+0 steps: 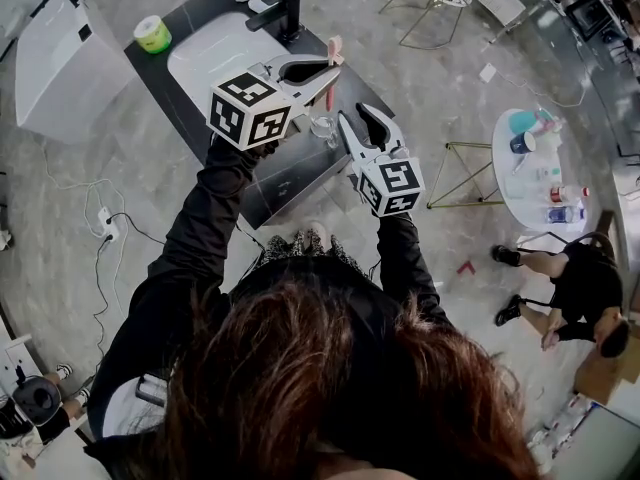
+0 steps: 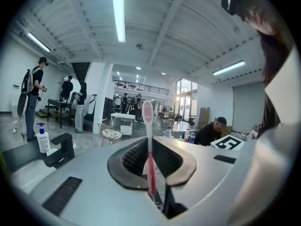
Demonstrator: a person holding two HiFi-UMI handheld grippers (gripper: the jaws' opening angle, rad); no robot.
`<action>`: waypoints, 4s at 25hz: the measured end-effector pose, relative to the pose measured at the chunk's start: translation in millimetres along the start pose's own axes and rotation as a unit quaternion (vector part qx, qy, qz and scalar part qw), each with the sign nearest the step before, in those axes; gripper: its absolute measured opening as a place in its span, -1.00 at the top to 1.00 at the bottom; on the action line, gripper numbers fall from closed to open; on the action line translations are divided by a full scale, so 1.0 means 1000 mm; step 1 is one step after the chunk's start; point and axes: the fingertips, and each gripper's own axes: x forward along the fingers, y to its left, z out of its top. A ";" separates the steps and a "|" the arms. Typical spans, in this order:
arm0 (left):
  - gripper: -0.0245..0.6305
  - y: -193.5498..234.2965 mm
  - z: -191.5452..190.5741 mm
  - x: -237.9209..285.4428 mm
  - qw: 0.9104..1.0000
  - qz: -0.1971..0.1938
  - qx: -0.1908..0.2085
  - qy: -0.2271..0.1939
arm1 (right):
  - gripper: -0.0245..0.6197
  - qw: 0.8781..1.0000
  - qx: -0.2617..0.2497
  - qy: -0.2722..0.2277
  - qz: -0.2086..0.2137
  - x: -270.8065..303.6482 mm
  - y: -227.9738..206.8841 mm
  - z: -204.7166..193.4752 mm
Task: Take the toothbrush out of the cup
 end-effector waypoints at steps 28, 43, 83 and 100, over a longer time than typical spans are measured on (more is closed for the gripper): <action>0.83 -0.026 0.007 -0.007 0.999 -0.040 -0.004 -0.010 | 0.76 0.998 -0.042 0.047 0.029 0.020 0.026 -0.014; 0.71 -0.020 0.019 -0.017 0.997 -0.015 0.009 -0.072 | 0.80 0.999 -0.012 0.034 0.027 0.019 0.028 -0.009; 0.90 0.032 -0.064 -0.073 0.982 0.185 0.043 -0.003 | 0.80 0.996 -0.027 -0.062 -0.065 -0.010 -0.019 0.063; 0.90 0.032 -0.081 -0.077 0.981 0.194 0.014 0.000 | 0.80 0.994 -0.028 -0.077 -0.078 -0.016 -0.019 0.069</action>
